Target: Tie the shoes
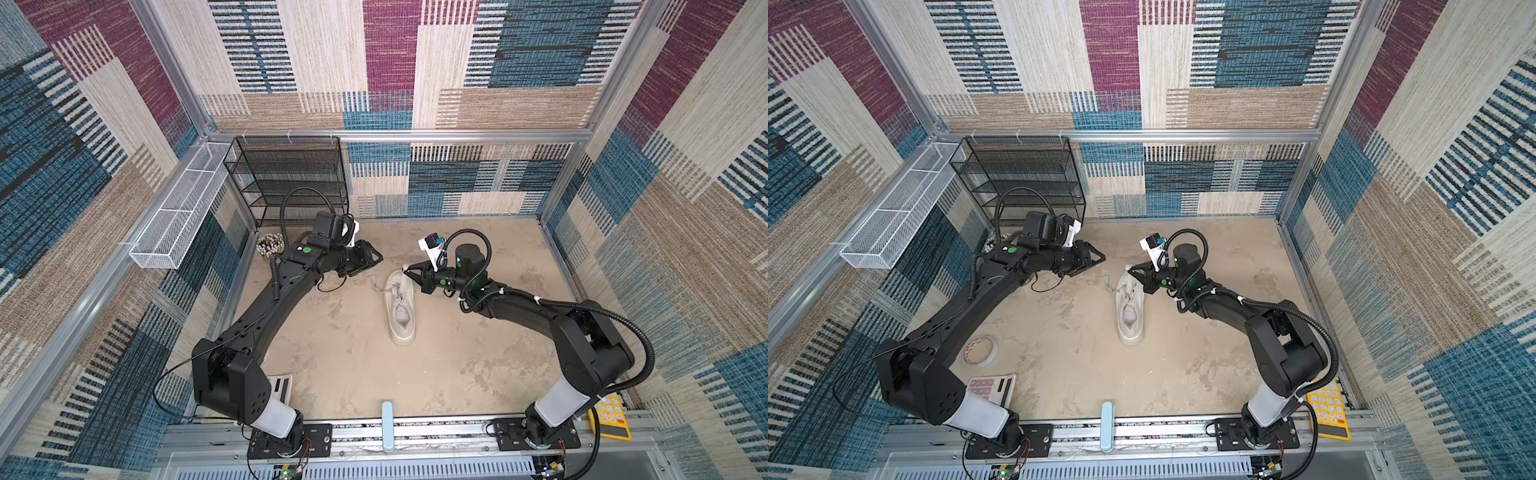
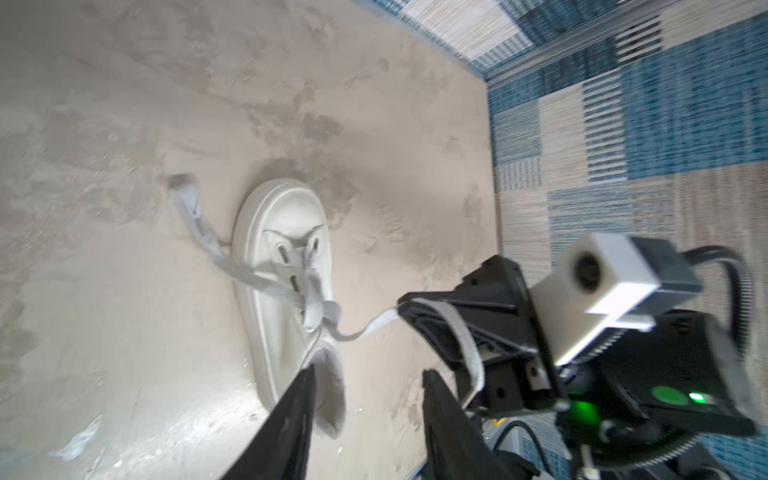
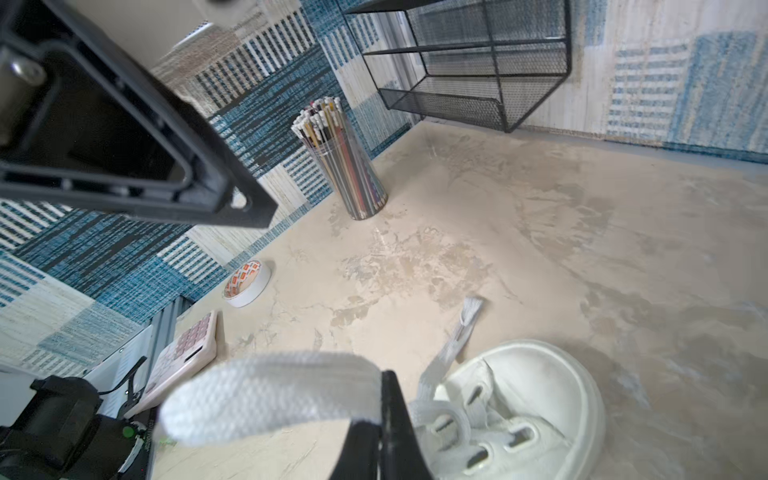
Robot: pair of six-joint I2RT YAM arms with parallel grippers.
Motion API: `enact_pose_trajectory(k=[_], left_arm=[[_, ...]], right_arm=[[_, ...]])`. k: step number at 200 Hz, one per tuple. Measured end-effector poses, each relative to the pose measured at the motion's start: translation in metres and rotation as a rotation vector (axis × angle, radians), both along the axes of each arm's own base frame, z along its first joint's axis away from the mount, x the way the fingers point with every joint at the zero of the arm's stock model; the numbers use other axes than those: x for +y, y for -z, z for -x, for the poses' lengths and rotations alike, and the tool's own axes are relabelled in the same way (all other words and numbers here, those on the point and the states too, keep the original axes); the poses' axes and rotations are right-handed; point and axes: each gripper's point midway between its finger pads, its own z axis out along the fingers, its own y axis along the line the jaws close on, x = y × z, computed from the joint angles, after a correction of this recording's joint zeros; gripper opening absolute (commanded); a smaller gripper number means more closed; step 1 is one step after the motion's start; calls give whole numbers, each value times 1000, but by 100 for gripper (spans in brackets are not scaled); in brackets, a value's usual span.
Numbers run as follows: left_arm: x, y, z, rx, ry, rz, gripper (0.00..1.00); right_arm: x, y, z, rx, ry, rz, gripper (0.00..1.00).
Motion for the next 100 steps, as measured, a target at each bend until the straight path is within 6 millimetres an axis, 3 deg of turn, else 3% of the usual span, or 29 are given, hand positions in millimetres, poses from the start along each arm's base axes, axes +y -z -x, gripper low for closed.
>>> enact_pose_trajectory(k=[49,75,100], left_arm=[[24,94,-16,153,-8,-271,49],[23,124,-29,183,13,-353,50],[18,140,-46,172,29,-421,50]], right_arm=[[-7,3,1,16,30,4,0],[-8,0,1,20,39,-1,0],[-8,-2,1,29,43,-10,0]])
